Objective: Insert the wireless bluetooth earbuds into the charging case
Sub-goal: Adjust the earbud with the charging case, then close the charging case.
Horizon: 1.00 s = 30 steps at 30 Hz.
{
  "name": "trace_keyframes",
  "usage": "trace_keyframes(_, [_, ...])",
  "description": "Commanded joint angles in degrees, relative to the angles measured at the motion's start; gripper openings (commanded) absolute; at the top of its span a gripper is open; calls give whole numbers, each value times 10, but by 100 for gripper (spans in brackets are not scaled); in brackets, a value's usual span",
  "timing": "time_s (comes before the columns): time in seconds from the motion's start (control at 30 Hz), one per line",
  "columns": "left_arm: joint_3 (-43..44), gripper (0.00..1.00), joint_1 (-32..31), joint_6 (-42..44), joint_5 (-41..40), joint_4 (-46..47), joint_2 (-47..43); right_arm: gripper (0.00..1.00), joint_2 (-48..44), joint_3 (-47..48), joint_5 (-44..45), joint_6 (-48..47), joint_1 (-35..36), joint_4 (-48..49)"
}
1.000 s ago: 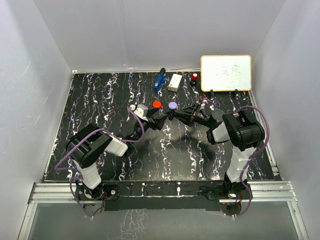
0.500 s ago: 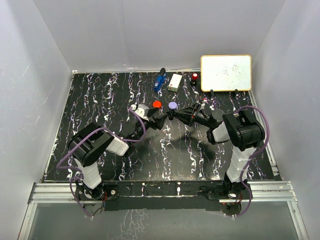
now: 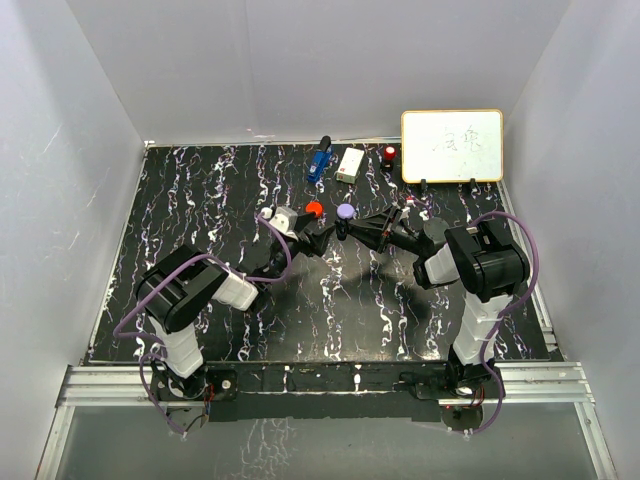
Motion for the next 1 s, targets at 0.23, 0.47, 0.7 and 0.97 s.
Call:
trace_keyframes(0.23, [17, 65, 6, 7, -1, 106, -6, 0, -18, 4, -6, -8, -1, 196])
trace_keyframes(0.47, [-15, 66, 8, 5, -17, 99, -30, 0, -7, 5, -7, -15, -2, 196])
trace_keyframes(0.7, [-61, 77, -4, 9, 76, 106, -35, 0, -1, 14, -2, -17, -1, 195])
trace_keyframes(0.97, [-42, 99, -66, 150, 40, 96, -10, 0, 5, 26, 2, -13, -1, 193])
